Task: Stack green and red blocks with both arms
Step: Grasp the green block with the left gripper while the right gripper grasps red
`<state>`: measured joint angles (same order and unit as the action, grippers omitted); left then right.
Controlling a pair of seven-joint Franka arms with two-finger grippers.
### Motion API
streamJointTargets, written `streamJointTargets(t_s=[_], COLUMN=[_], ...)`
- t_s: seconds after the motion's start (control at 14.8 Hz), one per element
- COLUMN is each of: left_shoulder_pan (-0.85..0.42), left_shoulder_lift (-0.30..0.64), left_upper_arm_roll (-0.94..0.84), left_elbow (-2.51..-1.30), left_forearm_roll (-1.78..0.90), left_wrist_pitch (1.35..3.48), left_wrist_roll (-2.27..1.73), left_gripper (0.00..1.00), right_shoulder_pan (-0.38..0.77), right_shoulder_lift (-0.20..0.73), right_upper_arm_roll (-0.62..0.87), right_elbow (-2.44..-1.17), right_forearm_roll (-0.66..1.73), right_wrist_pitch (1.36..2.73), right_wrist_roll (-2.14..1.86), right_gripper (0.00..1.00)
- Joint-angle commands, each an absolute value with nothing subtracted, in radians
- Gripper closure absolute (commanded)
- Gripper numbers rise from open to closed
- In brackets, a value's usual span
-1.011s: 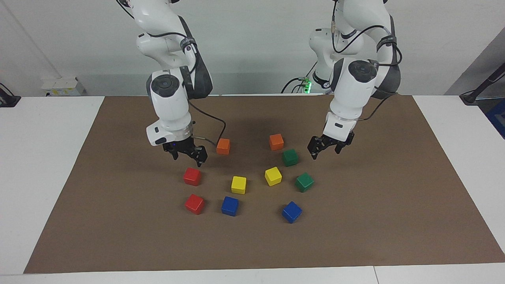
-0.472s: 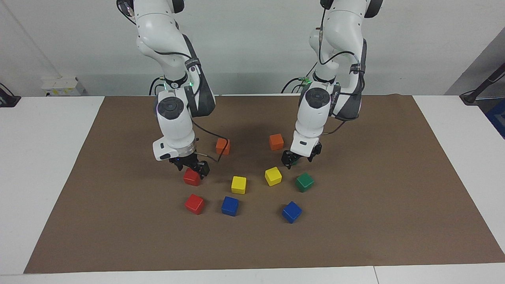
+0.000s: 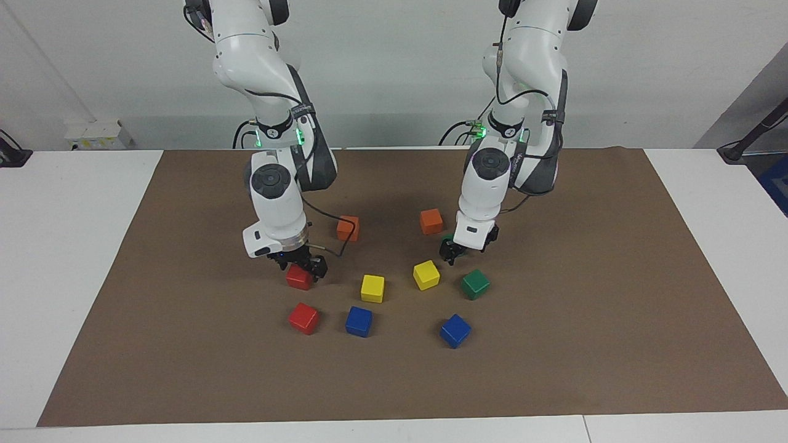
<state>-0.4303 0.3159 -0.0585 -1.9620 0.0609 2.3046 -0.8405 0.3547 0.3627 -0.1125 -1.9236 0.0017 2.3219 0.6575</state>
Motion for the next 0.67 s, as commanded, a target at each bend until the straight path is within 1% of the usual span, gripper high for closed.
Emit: streamJointTargets(t_s=[0.0,0.07,0.2,0.34,0.4,0.47,0.54,0.61], left_shoulder_pan=[-0.462,-0.469,-0.477,-0.479,-0.489,-0.492,-0.494,-0.495], left_shoulder_lift=[0.279,0.279,0.279,0.278,0.278,0.278,0.278,0.273], left_upper_arm_roll=[-0.048,-0.048,-0.048,-0.048,-0.046,-0.046,-0.048,-0.048], left_elbow=[-2.013,-2.013,-2.02,-2.046,-2.057,-2.063,-2.065,-2.065], left_forearm_roll=[0.083,0.083,0.083,0.083,0.083,0.081,0.081,0.083], left_wrist_pitch=[2.335,2.341,2.35,2.37,2.381,2.384,2.375,2.358], left_wrist_roll=[-0.887,-0.903,-0.908,-0.908,-0.91,-0.914,-0.931,-0.936], left_gripper=[0.0,0.0,0.0,0.0,0.0,0.25,0.75,1.0], right_shoulder_pan=[0.342,0.339,0.339,0.331,0.324,0.298,0.264,0.232], right_shoulder_lift=[0.36,0.36,0.36,0.351,0.335,0.299,0.257,0.212], right_upper_arm_roll=[-0.11,-0.11,-0.11,-0.11,-0.115,-0.115,-0.115,-0.115], right_elbow=[-1.959,-1.959,-1.957,-1.953,-1.951,-1.951,-1.956,-1.966], right_forearm_roll=[0.018,0.018,0.018,0.017,0.018,0.018,0.017,0.018], right_wrist_pitch=[2.37,2.37,2.367,2.344,2.309,2.268,2.225,2.171], right_wrist_roll=[0.62,0.62,0.612,0.592,0.539,0.488,0.41,0.325], right_gripper=[0.41,0.58,1.0,1.0,1.0,1.0,1.0,1.0])
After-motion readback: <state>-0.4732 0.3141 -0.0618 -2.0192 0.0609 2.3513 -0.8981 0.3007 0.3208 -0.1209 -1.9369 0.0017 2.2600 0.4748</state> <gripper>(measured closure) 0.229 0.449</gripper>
